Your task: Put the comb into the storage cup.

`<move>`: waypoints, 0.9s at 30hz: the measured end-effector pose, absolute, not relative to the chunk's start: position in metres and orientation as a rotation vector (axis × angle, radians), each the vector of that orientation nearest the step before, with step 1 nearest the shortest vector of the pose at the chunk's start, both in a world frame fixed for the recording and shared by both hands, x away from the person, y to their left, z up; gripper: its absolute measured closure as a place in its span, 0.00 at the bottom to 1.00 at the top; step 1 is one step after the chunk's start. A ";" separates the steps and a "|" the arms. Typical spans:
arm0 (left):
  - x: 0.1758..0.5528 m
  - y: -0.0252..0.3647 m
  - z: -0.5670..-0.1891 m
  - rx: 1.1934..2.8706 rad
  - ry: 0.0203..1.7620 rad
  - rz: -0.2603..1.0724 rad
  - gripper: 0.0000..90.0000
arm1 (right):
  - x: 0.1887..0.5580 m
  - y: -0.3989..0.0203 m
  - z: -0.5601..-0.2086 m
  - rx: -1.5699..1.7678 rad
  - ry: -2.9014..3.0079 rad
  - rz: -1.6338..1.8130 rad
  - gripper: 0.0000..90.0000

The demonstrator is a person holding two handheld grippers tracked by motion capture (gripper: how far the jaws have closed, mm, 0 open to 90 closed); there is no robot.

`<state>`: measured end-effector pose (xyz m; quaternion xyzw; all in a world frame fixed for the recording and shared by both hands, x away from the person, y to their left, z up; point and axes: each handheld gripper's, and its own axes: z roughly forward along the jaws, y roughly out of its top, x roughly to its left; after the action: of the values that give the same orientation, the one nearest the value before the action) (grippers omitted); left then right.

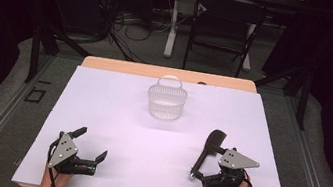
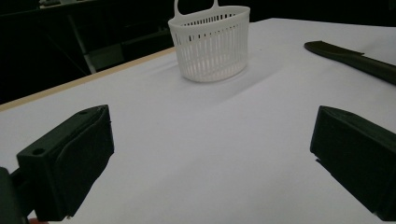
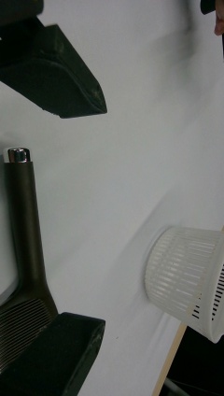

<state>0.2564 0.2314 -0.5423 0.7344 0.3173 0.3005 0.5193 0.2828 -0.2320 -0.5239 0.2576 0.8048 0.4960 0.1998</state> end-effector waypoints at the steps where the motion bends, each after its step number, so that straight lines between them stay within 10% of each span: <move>1: 0.257 0.232 -0.542 1.762 0.762 0.720 0.00 | 0.285 -0.230 -0.524 0.720 2.255 1.385 0.00; 27: 0.257 0.231 -0.543 1.770 0.751 0.709 0.00 | 0.307 -0.203 -0.527 0.689 2.349 1.359 0.00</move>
<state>0.2571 0.2306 -0.5426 0.7380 0.3133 0.2955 0.5196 0.3068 -0.2028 -0.5267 0.2426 0.8267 0.4783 0.1699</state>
